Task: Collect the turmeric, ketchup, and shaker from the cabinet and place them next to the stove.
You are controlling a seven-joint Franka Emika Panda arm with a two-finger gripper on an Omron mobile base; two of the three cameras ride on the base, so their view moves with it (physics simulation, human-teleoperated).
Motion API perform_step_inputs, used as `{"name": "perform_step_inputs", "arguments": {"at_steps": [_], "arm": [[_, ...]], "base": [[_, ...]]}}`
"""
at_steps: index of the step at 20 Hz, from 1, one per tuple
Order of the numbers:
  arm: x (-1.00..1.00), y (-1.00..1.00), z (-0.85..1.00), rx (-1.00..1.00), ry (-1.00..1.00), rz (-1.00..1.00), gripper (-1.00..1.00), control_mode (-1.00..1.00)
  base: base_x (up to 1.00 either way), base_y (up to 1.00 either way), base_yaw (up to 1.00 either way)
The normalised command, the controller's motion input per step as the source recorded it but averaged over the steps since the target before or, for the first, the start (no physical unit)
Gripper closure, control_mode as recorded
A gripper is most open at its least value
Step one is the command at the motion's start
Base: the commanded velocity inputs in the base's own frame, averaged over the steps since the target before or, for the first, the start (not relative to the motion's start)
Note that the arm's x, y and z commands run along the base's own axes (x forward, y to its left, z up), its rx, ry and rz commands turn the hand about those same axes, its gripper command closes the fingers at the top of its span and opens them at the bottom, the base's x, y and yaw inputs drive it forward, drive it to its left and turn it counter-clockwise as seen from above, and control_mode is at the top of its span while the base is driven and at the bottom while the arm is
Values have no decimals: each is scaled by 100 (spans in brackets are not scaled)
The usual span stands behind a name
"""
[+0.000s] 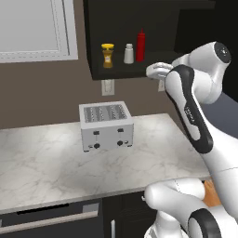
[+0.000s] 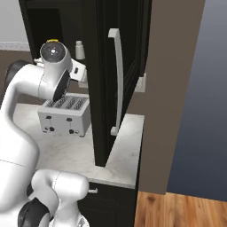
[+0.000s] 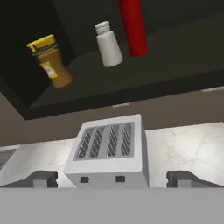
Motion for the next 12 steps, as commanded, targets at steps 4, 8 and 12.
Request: {"name": "perform_step_inputs", "arguments": {"at_steps": [4,8,12], "arm": [[0,0,25,0,-20,0,-100,-100],[0,0,9,-3,-32,-2,-100,-100],[0,0,15,-2,-29,-6,-100,-100]], "base": [[0,0,0],[0,0,0],[0,0,0]]}}
